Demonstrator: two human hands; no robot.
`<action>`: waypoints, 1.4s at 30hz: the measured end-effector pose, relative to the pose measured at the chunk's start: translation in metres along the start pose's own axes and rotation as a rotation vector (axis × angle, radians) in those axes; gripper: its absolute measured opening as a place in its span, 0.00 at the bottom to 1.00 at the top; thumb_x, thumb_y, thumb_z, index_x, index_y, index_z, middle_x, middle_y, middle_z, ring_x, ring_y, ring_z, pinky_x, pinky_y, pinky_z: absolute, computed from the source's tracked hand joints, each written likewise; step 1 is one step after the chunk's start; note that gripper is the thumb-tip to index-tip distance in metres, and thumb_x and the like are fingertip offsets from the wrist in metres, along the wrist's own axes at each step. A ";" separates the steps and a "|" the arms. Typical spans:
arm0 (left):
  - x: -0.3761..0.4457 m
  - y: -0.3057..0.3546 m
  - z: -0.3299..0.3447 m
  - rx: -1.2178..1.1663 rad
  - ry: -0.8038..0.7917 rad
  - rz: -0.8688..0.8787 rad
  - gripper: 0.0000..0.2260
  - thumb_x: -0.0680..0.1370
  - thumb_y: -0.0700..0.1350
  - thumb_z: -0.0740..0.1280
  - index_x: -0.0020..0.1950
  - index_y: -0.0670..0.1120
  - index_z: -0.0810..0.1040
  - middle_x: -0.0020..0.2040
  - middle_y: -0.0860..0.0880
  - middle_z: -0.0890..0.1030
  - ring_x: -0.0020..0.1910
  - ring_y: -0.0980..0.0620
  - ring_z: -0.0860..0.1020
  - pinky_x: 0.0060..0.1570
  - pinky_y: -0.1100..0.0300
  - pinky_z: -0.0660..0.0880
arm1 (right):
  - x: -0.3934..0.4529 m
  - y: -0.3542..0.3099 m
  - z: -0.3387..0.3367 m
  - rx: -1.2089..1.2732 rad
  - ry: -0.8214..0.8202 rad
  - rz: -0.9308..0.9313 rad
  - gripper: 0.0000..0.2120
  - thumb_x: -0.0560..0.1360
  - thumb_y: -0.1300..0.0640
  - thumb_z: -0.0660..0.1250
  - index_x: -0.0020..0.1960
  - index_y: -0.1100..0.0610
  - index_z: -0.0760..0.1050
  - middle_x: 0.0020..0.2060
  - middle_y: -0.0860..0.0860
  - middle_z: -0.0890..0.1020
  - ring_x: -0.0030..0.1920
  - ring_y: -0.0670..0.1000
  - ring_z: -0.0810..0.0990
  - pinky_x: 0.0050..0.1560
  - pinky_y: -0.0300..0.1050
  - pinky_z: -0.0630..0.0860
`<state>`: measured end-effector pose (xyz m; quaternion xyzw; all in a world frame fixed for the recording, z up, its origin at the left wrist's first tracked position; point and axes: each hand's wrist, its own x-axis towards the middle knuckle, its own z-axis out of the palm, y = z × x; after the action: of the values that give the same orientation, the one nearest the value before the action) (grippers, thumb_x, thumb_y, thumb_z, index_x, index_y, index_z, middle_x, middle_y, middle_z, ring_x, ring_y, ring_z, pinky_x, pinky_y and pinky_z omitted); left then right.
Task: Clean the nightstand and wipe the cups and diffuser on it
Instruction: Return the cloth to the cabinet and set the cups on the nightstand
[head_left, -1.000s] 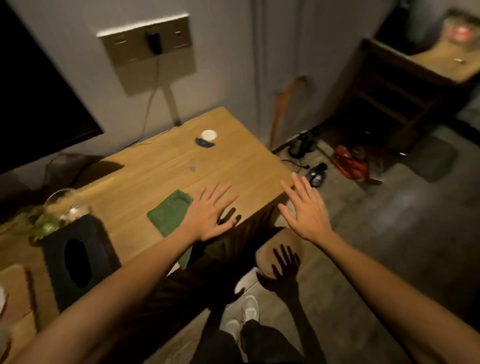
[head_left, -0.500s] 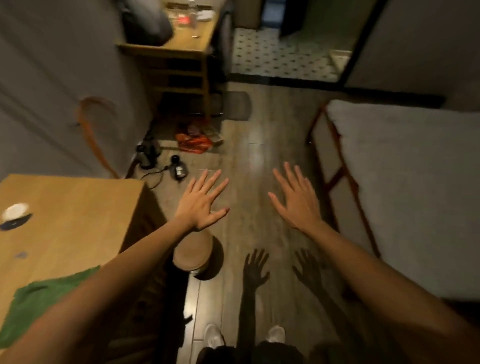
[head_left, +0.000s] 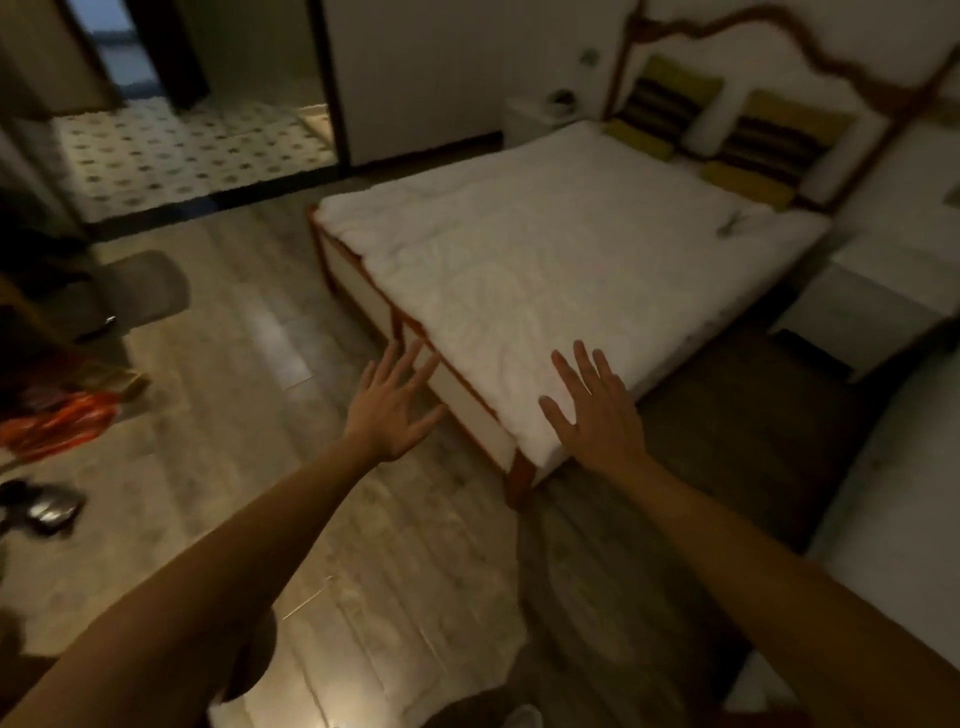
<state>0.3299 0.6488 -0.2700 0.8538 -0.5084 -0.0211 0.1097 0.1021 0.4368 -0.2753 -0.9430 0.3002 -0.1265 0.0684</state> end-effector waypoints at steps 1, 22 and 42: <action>0.018 0.025 0.007 -0.031 0.007 0.005 0.37 0.74 0.72 0.44 0.81 0.59 0.46 0.82 0.52 0.44 0.80 0.44 0.42 0.76 0.40 0.48 | -0.006 0.028 -0.009 -0.006 0.006 0.041 0.32 0.80 0.31 0.46 0.80 0.41 0.45 0.81 0.48 0.48 0.81 0.54 0.47 0.77 0.58 0.52; 0.410 0.377 0.122 -0.045 -0.027 0.346 0.38 0.75 0.75 0.42 0.81 0.57 0.42 0.82 0.52 0.43 0.80 0.46 0.42 0.77 0.40 0.49 | 0.046 0.453 -0.089 -0.038 0.099 0.640 0.35 0.78 0.29 0.42 0.80 0.42 0.44 0.81 0.49 0.45 0.80 0.53 0.43 0.78 0.58 0.51; 0.847 0.593 0.220 -0.090 -0.154 0.430 0.41 0.74 0.75 0.45 0.81 0.55 0.41 0.82 0.49 0.43 0.81 0.44 0.46 0.75 0.42 0.55 | 0.311 0.818 -0.106 0.000 0.060 0.743 0.34 0.79 0.31 0.45 0.81 0.43 0.44 0.81 0.47 0.44 0.80 0.52 0.41 0.79 0.59 0.51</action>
<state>0.1936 -0.3993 -0.2963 0.7161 -0.6839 -0.0852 0.1104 -0.1312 -0.4130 -0.2796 -0.7655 0.6240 -0.1205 0.1011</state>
